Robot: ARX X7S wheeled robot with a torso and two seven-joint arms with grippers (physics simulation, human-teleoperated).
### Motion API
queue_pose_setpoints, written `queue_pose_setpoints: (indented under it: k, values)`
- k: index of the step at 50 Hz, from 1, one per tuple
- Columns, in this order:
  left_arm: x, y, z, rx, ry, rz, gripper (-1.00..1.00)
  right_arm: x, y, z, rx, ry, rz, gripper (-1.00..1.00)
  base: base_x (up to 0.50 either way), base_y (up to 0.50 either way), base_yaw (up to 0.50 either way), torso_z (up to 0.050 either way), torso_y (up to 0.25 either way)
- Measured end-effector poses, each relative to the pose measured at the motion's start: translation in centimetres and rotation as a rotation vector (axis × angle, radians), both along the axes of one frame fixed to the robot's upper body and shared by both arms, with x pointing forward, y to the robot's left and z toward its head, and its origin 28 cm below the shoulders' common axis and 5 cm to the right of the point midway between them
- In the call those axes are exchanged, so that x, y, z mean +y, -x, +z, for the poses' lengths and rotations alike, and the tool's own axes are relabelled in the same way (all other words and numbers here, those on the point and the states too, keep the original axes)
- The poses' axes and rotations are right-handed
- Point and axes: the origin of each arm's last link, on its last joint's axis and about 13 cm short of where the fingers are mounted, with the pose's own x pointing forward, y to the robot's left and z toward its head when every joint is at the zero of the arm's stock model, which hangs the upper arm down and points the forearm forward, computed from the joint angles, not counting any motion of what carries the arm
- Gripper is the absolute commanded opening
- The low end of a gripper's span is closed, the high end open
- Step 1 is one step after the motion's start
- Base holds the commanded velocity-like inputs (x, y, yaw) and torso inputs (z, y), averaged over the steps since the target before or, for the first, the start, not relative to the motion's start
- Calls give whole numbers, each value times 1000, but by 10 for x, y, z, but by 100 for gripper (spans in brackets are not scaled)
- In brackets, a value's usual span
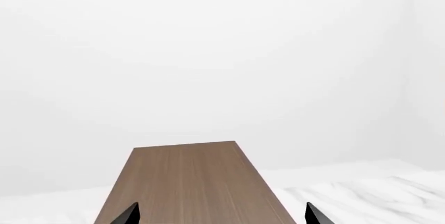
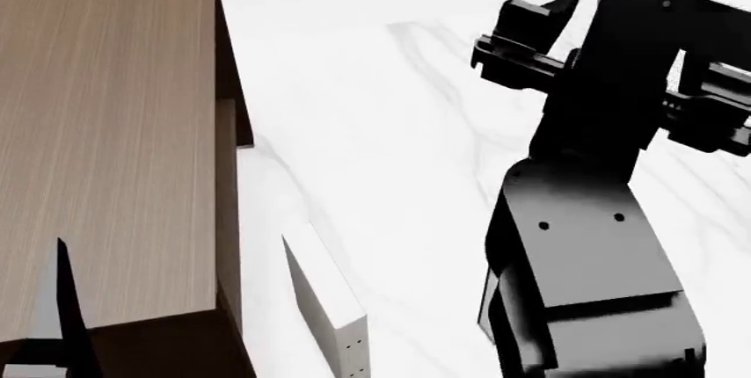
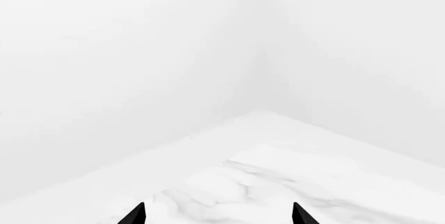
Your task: Pick up the book in the middle and place it on the cabinet shelf.
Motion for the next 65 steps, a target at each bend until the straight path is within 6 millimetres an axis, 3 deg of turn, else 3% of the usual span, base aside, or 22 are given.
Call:
queue_pose_setpoints:
  k: [8,20,33,43,65]
  values:
    - [0,-1,0,0,4,0,100,-4,-45,21,72,-79,-163,100,0,0,0,0,0]
    - [0,-2,-1,-1,9,-1,100,1,-73,30,164,-65,-324,100,0,0,0,0,0]
    - [0,-1,-1,-3,9,-14,100,14,-83,30,329,-206,-451,100,0,0,0,0,0]
    - [1,-1,0,-3,8,-10,100,14,-86,18,480,-317,-506,100,0,0,0,0,0]
    - [2,-1,-1,-2,6,-8,100,18,-86,-2,613,-379,-516,100,0,0,0,0,0]
